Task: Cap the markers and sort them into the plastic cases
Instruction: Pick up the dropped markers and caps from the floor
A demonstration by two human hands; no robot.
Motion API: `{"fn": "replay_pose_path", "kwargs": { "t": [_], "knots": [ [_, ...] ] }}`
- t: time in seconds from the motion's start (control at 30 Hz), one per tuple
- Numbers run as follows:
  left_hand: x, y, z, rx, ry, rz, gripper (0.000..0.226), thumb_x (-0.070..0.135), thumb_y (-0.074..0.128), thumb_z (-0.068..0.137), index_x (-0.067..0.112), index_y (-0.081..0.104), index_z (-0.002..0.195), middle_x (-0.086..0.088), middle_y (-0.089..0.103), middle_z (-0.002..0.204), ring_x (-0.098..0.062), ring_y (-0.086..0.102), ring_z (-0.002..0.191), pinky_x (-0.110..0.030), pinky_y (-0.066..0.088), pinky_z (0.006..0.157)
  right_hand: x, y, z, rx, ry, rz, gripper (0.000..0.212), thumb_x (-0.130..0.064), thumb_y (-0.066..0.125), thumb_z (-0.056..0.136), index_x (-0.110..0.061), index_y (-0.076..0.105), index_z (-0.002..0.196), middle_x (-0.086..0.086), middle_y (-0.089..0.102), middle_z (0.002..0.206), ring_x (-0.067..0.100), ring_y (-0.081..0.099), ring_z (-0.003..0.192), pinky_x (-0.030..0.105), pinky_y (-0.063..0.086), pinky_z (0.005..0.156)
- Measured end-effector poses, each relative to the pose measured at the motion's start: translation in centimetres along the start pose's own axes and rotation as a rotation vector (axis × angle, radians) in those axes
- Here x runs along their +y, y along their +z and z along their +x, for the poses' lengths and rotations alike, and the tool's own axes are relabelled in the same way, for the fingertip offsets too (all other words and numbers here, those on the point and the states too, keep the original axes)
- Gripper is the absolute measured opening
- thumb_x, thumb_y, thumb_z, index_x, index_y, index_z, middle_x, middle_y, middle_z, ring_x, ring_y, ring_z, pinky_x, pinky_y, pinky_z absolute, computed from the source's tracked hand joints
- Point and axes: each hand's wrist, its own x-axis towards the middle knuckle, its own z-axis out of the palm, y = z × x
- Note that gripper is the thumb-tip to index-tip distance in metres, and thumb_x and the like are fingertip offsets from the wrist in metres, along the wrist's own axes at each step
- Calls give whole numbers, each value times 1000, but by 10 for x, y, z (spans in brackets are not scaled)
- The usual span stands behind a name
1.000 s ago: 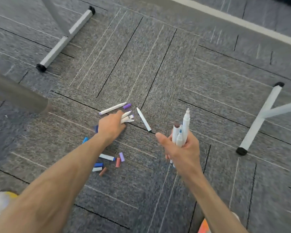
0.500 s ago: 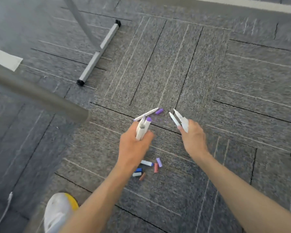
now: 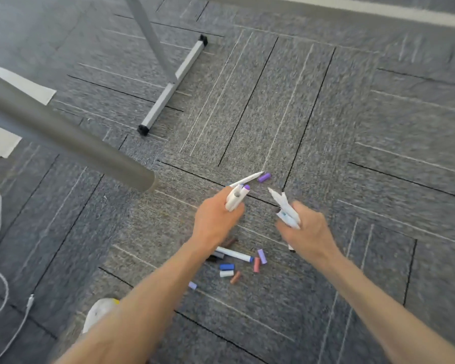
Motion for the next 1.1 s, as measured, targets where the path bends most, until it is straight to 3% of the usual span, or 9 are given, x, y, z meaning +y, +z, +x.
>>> {"fn": "replay_pose_path", "kwargs": {
  "t": [0.07,0.23,0.33,0.5,0.6,0.7,0.77,0.87,1.1],
  "knots": [
    [-5,14,28,-19,39,228,10,29,60,88,31,51,84,6,59,66,-16,59,58,-31,52,55,-15,-14,-23,20,-18,224,16,-13,63,84,-10,51,73,1,51,57,14,45,51,33,40,47],
    [-9,38,75,104,62,445,16,30,62,90,17,57,98,3,49,97,-18,55,68,-31,44,61,-40,-56,-56,54,-112,614,14,6,58,86,-6,58,79,7,53,54,12,47,48,23,40,45],
    [-14,45,84,141,2,501,22,27,63,90,17,58,108,-2,49,110,-19,56,67,-31,46,61,-39,-72,-57,48,-196,633,17,10,59,85,-4,57,75,9,51,53,16,47,48,29,42,45],
    [-18,54,82,125,-74,581,31,25,62,90,7,55,115,-13,56,109,-36,60,91,-38,37,67,-26,-79,-57,41,-227,639,13,10,59,85,1,55,77,24,46,57,24,42,48,42,34,40],
    [-14,54,79,112,-79,561,31,26,64,89,6,55,111,-10,56,99,-29,58,79,-33,37,62,-19,-71,-58,35,-193,603,15,6,60,86,-5,57,76,19,48,57,23,44,48,41,37,41],
    [0,46,60,47,-99,360,24,26,67,85,9,59,101,-3,61,78,-15,56,57,-30,46,47,-16,-60,-58,29,-116,576,14,3,60,86,-7,58,77,9,52,56,16,48,49,33,43,47],
    [18,37,36,8,-121,70,14,23,66,85,13,62,92,-4,63,72,-17,56,55,-33,54,51,-17,-52,-58,22,-40,562,15,-1,59,85,-12,59,76,6,53,54,15,49,50,30,44,48],
    [59,13,-13,9,-121,-295,15,20,66,84,7,60,79,-5,57,64,-18,50,55,-37,49,51,-30,-46,-63,36,45,582,11,-5,59,87,-14,60,81,5,53,54,16,49,50,31,43,50],
    [135,-97,-110,197,-45,-581,30,17,65,87,14,54,60,-1,54,47,-19,49,44,-29,42,44,-153,-47,-106,6,-50,779,1,-7,59,94,-6,59,94,2,51,53,14,45,44,31,42,46]
  ]
}}
